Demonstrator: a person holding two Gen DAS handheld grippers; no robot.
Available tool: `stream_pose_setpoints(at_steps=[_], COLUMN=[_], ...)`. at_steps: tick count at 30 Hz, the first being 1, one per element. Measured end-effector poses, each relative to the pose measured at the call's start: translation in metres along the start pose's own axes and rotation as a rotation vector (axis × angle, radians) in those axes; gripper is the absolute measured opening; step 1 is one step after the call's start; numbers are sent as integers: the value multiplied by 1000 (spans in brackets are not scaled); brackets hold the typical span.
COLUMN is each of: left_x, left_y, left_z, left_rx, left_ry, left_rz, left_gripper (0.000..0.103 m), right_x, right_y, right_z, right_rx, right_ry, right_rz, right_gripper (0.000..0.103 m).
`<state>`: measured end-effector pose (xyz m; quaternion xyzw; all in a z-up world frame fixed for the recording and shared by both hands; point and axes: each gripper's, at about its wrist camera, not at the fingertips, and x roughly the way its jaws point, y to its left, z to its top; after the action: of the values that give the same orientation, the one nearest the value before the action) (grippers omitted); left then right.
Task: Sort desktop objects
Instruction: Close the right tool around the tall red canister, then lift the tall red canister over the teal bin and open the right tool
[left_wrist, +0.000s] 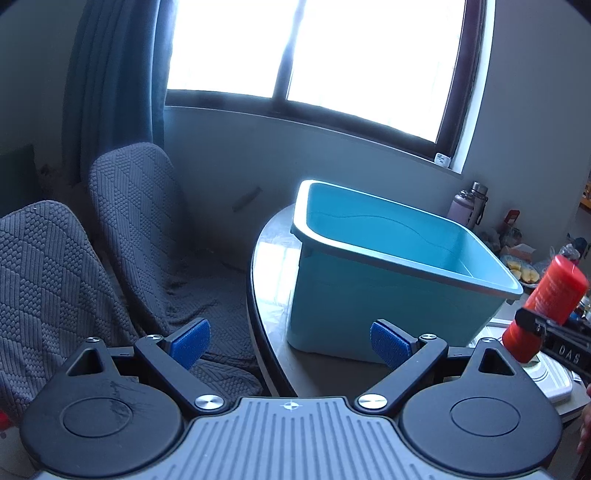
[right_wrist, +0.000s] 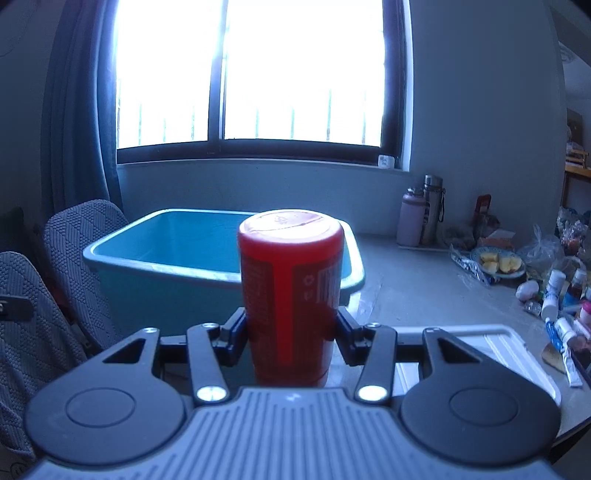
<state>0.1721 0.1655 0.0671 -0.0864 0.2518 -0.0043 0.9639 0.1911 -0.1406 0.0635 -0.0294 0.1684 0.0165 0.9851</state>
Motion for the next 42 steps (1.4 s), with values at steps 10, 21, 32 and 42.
stream_pose_setpoints(at_steps=[10,21,32,42], left_x=[-6,-1,8,16], left_y=[5,2,4,-6], left_z=[14,17,20,21], left_rx=[4,-38,-85,-82], left_ry=[-31,-41,-58,-31], left_rz=[-9,-23,-20,-44], left_gripper=[95,95,95,95], right_x=[8,60,65,53], right_y=[17,24,39,21], right_z=[38,67,82,71], right_rx=[-25,-44,-145,-125], right_ry=[-49,-77,-185,-153], right_rz=[29,26,-18,-40], right_gripper=[49,49,101,101])
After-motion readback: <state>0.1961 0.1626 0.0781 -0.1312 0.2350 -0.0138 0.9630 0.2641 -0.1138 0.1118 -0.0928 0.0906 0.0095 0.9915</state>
